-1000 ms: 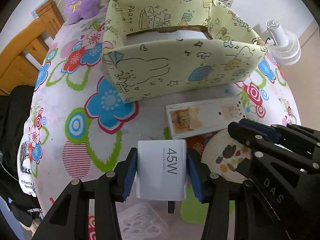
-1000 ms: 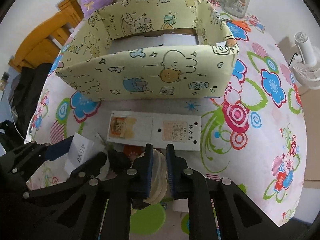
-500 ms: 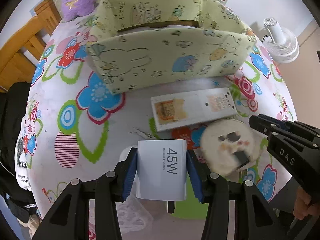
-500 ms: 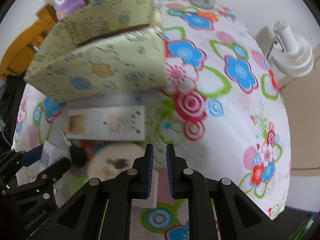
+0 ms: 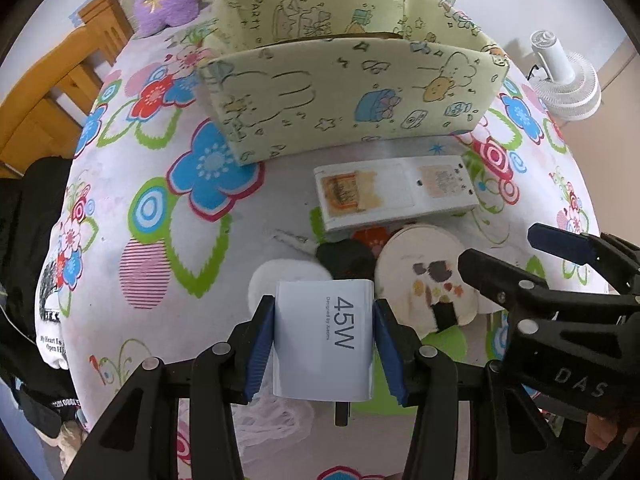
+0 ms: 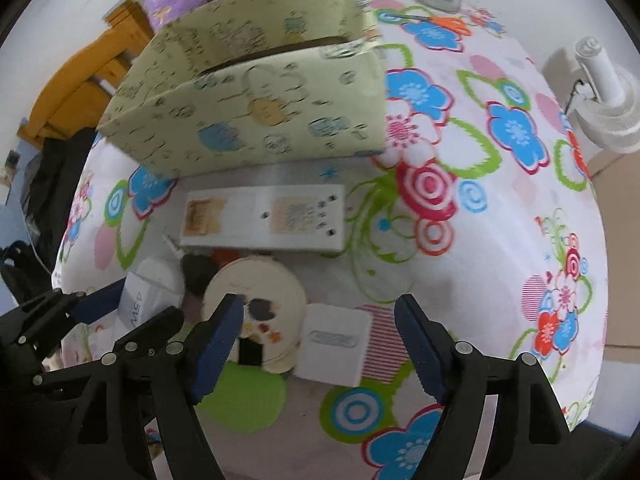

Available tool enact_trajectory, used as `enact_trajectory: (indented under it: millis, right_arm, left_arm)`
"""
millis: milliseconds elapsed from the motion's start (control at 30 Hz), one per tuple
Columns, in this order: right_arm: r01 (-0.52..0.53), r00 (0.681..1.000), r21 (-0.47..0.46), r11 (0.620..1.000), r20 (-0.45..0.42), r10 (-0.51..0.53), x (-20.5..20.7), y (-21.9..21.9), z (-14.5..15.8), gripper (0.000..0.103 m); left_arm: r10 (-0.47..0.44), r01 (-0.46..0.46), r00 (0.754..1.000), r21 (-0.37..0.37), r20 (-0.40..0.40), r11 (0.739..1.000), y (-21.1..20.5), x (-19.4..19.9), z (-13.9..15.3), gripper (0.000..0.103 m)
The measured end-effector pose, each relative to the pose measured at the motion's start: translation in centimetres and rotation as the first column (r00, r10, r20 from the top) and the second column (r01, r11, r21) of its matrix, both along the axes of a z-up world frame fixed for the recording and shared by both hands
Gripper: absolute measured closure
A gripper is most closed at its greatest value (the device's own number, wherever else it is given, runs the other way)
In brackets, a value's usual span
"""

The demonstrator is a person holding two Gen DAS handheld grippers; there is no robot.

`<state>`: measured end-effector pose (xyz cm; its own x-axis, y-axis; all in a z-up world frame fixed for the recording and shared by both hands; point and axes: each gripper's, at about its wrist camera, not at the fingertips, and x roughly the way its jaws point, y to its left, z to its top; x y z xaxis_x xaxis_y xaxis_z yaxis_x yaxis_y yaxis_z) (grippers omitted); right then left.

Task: Organize rigid objects
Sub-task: 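Close the right tool on the MINGYI charger while the left tool holds its charger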

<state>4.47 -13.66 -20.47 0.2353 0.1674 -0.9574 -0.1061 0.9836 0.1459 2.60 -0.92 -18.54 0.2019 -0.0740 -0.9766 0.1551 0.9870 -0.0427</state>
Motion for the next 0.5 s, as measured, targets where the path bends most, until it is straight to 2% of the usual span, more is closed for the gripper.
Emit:
enact_trajectory:
  millis: [267, 400, 500]
  right_arm:
    - [0.086, 0.995, -0.075, 0.993, -0.037, -0.089, -0.7, -1.1, -1.6, 0.024]
    - [0.090, 0.994, -0.082, 0.993, -0.061, -0.095, -1.3, -1.2, -2.8, 0.036]
    - [0.106, 0.994, -0.062, 0.992, -0.031, -0.108, -1.4, -1.0, -2.8, 0.045]
  left_arm:
    - [-0.002, 0.002, 1.000, -0.012, -0.004, 1.000, 0.0, -0.4, -0.3, 0.055]
    - [-0.005, 0.005, 1.000, -0.022, 0.000, 1.000, 0.1, -0.4, -0.3, 0.055]
    - [-0.009, 0.009, 1.000, -0.016, 0.002, 1.000, 0.2, -0.4, -0.4, 0.055]
